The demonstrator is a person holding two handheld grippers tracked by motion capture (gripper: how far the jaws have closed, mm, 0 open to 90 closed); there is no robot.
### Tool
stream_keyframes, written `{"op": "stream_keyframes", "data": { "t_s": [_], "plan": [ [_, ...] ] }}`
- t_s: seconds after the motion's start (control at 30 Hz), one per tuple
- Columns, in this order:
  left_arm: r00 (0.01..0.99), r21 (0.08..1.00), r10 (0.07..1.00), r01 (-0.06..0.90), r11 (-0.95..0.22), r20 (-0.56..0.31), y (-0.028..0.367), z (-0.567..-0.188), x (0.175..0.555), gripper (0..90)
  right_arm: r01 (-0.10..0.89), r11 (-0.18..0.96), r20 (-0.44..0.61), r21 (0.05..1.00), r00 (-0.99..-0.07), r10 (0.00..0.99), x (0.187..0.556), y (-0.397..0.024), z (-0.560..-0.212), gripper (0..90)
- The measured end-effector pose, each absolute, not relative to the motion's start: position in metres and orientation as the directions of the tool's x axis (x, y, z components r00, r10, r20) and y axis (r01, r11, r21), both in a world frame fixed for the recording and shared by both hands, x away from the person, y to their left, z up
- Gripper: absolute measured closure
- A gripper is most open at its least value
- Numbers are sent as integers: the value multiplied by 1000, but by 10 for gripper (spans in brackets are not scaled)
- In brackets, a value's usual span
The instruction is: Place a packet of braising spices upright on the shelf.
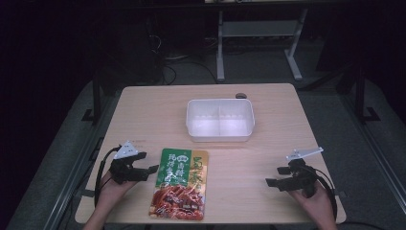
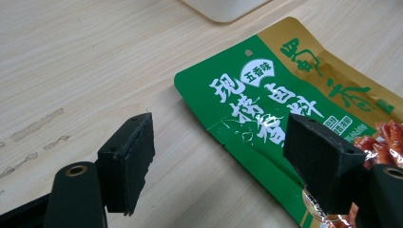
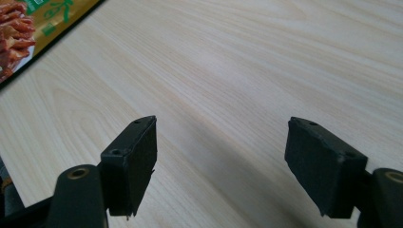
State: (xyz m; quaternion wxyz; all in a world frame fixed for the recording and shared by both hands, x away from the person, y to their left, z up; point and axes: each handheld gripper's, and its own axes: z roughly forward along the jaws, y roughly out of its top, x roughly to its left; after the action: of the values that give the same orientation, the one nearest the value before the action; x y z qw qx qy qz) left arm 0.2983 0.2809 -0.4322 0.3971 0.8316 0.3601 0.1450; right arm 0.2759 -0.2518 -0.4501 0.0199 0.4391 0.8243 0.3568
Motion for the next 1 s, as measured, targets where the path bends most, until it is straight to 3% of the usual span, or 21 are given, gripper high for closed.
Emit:
{"op": "stream_keyframes", "data": {
  "t_s": [0.43, 1.0],
  "plan": [
    [729, 759, 683, 469, -450, -46, 273, -429, 293, 354, 665, 414, 283, 621, -683, 673, 281, -214, -440, 200],
    [757, 743, 652, 462, -484, -46, 269, -429, 290, 548, 631, 492, 263, 600, -736, 623, 315, -150, -425, 261]
  ]
}}
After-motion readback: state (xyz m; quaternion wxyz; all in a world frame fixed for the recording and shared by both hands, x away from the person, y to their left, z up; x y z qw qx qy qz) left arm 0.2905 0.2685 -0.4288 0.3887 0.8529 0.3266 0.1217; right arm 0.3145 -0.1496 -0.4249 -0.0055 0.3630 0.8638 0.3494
